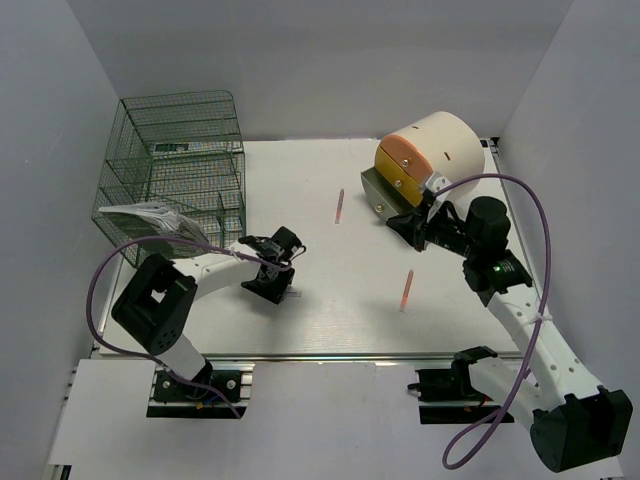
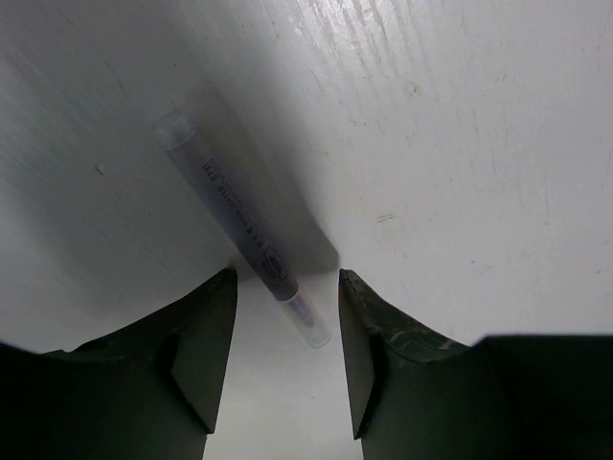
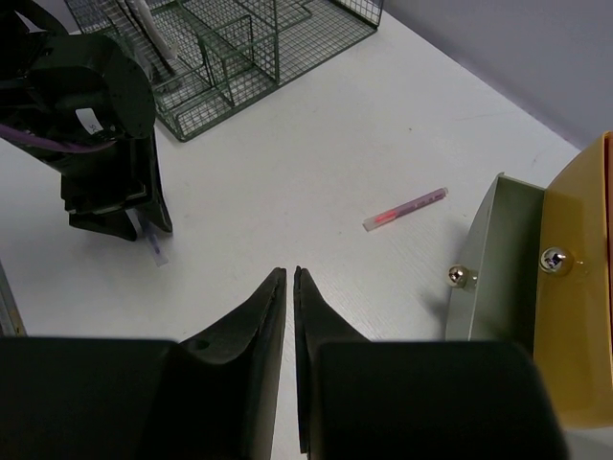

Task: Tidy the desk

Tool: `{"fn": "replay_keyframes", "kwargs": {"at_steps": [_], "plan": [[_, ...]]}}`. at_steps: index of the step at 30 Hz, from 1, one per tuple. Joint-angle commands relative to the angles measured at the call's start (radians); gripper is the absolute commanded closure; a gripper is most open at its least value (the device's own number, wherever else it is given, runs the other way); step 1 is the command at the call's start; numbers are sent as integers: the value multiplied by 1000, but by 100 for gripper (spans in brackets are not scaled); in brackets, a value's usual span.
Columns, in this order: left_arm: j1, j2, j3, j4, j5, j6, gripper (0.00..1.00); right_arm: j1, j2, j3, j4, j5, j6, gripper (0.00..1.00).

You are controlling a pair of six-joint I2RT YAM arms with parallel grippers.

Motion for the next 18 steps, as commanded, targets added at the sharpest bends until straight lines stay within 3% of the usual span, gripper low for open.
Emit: {"fn": "replay_keyframes", "kwargs": {"at_steps": [1,18], "plan": [[4,14,9,-14,-20,-28,43,-11,-21,-16,52,-10,11,87],[-6,33,-43,-45,27,9,70,-42,-47,-28,67,-21,25,88]]}}
